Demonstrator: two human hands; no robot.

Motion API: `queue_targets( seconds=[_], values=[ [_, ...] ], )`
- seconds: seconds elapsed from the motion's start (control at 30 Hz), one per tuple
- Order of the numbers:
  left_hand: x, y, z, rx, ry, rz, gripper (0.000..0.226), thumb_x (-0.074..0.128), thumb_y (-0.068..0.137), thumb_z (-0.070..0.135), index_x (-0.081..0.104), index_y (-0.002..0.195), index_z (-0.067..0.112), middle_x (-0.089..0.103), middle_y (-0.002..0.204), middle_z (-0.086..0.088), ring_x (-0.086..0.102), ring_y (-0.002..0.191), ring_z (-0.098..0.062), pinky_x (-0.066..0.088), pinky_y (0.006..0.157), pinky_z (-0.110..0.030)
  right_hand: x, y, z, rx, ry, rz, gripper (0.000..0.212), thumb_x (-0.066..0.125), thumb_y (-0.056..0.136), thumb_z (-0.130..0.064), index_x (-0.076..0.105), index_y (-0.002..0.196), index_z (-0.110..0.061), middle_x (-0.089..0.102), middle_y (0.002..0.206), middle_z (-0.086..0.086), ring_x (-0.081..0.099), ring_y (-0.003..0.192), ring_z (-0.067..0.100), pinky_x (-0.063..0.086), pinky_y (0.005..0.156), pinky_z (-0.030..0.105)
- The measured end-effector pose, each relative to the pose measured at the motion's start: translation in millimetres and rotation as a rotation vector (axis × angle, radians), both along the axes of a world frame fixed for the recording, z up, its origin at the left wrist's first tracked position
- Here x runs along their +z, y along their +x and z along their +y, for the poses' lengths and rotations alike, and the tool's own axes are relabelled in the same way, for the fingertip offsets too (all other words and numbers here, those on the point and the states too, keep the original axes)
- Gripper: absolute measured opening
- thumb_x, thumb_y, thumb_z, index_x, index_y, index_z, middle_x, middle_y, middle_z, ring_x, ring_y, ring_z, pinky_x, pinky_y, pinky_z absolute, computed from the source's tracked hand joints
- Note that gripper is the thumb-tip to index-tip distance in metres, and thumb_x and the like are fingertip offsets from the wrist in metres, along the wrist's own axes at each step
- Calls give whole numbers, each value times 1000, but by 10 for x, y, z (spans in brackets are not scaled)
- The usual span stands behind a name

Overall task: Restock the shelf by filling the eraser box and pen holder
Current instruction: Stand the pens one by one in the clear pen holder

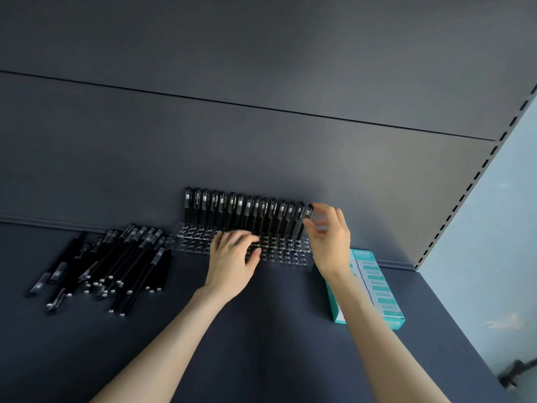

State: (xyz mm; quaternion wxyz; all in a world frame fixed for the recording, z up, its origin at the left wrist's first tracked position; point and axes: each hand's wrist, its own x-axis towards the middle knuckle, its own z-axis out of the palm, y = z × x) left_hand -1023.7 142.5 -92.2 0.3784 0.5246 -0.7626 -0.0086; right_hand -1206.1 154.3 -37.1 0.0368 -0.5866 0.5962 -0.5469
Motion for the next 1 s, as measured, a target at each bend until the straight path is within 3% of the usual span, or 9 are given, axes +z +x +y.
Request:
queue_targets(
  seconds=[0.07, 0.2, 0.27, 0.37, 0.43, 0.6, 0.7, 0.83, 1.0],
  values=[
    [41, 91, 77, 19, 1, 56, 28, 50, 88, 33, 68, 101, 16, 65, 104, 3, 59, 100, -23, 33, 99, -42, -26, 90, 70, 28, -41, -43, 18, 65, 87, -8, 63, 105, -8, 56, 98, 1, 57, 74, 10, 53, 73, 35],
    [67, 435, 264, 41, -25, 140, 11, 62, 88, 20, 67, 96, 15, 62, 100, 3, 60, 96, -21, 39, 86, -38, -86, 463, 191, 123, -18, -62, 9, 63, 87, -8, 66, 95, -8, 60, 88, 2, 54, 69, -1, 41, 65, 7],
    [55, 703, 333, 81, -13, 161, 10, 62, 87, 17, 67, 96, 14, 62, 99, 1, 61, 89, -23, 46, 80, -42, -126, 706, 249, 202, 39, -38, 9, 62, 88, -9, 66, 96, -8, 61, 89, 2, 55, 69, 1, 40, 64, 5],
    [10, 1146, 406, 205, 7, 180, 10, 66, 85, 10, 67, 95, 11, 63, 97, -5, 61, 81, -29, 50, 73, -48, -211, 1109, 287, 298, 142, 8, 10, 59, 90, -12, 66, 98, -10, 60, 90, 0, 57, 75, 9, 47, 70, 16],
    [0, 1431, 438, 314, 45, 172, 12, 65, 86, 11, 67, 98, 10, 63, 102, -9, 59, 89, -33, 48, 78, -49, -269, 1400, 283, 332, 198, 30, 11, 58, 91, -14, 66, 98, -11, 61, 92, -1, 58, 77, 12, 49, 74, 24],
    [12, 2060, 356, 453, 296, 85, 41, 57, 91, 36, 57, 123, 10, 54, 123, -13, 48, 115, -34, 36, 93, -46, -421, 2160, 182, 368, 297, 59, 10, 59, 90, -16, 65, 98, -13, 61, 94, -4, 60, 82, 13, 51, 80, 32],
    [-4, 2323, 218, 405, 398, 42, 55, 51, 91, 49, 48, 131, 11, 49, 131, -11, 43, 122, -30, 34, 98, -42, -528, 2558, 93, 306, 371, 62, 17, 58, 91, -23, 63, 105, -15, 60, 101, -3, 58, 92, 15, 50, 84, 37],
    [-3, 2486, 4, 304, 443, -6, 58, 50, 91, 51, 47, 130, 9, 53, 127, -9, 47, 119, -28, 37, 96, -39, -589, 2871, 2, 143, 464, 142, 36, 53, 93, -36, 53, 122, -15, 54, 119, 0, 46, 113, 19, 43, 89, 31],
    [81, 2556, -151, 158, 585, 58, 55, 52, 93, 46, 47, 132, 9, 55, 127, -9, 54, 115, -28, 43, 96, -40, -627, 3046, -84, 12, 489, 190, 44, 54, 92, -40, 51, 125, -11, 52, 120, 6, 44, 111, 24, 35, 96, 31]
  ],
)
